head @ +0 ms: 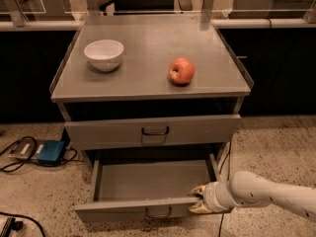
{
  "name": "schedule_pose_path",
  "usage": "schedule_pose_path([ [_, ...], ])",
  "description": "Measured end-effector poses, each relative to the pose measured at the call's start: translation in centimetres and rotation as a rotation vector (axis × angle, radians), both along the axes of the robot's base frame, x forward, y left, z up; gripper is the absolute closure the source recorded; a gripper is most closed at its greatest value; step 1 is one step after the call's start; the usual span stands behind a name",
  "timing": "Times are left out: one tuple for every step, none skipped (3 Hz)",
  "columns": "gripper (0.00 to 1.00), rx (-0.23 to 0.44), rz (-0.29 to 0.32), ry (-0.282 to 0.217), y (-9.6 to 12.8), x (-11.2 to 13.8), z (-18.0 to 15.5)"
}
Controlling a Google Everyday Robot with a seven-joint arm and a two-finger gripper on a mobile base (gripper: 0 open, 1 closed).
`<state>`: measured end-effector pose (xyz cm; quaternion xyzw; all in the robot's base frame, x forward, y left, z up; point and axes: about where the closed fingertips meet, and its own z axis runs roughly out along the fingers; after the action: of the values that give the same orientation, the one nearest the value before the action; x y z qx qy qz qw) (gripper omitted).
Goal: Open middle drawer
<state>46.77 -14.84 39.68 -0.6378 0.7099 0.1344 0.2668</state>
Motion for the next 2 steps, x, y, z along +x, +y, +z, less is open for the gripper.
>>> schedule_pose_path([
  [1.0,0.0,0.0,0.0,0.0,0.0,0.0],
  [1.0,0.0,0.0,0.0,0.0,0.0,0.0],
])
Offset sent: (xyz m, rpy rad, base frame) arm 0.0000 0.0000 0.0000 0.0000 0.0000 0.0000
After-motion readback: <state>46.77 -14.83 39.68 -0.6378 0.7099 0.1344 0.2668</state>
